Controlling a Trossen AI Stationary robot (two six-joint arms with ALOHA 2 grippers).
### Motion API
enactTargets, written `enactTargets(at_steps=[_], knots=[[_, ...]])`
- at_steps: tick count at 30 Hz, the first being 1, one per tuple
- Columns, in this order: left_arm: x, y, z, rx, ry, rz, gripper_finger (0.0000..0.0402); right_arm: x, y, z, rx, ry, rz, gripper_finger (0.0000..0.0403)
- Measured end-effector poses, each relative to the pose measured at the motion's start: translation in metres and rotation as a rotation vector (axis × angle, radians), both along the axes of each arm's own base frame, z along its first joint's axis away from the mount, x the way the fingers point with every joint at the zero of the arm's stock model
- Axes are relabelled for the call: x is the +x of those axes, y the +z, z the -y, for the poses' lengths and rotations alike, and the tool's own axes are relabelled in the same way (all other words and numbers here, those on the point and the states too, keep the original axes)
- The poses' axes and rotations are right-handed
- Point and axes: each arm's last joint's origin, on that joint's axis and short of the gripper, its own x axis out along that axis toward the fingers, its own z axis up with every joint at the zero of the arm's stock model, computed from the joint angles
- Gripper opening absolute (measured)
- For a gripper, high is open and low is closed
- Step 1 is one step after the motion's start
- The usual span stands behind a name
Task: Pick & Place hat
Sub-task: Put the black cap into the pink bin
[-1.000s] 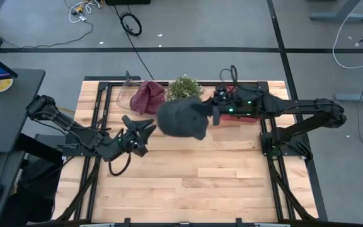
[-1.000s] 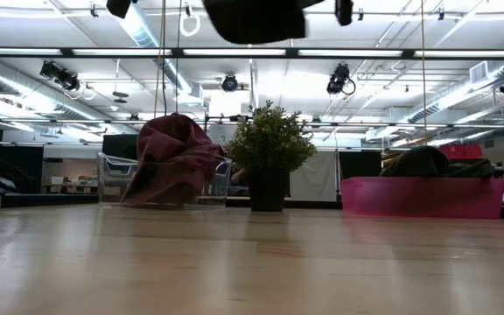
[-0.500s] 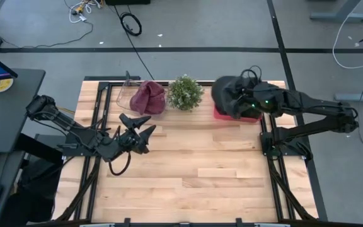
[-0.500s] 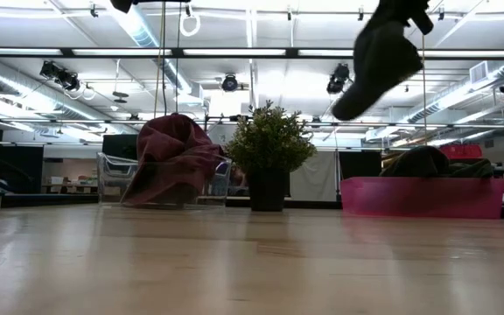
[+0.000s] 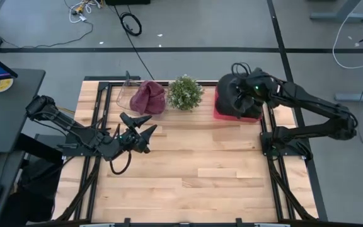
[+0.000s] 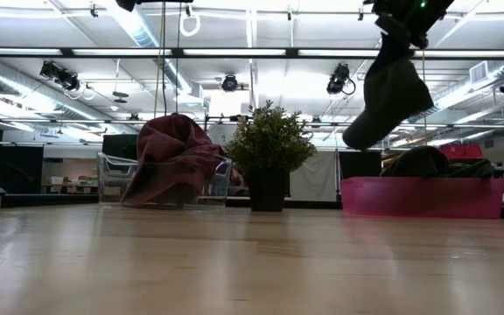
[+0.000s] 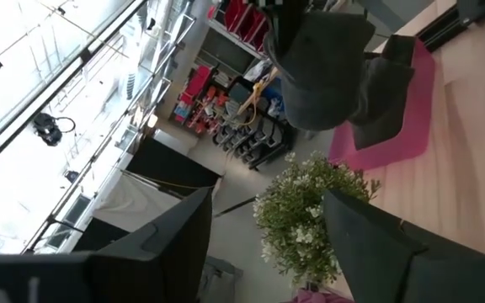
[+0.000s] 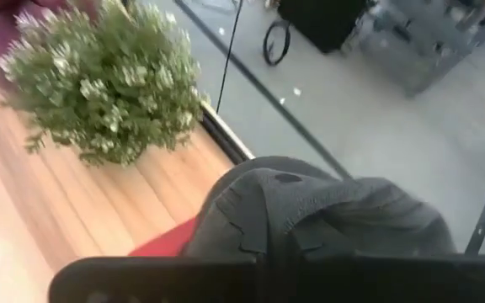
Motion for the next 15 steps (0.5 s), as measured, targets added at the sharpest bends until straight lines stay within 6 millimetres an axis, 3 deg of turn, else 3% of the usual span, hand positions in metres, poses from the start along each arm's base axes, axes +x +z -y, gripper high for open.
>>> enactTargets(at_steps=[15], knots=[[0.000,0.000,0.000,-0.005,0.000,0.004,0.0232,0.025,-0.044,0.049,0.181,-0.099,-0.193,0.0000]])
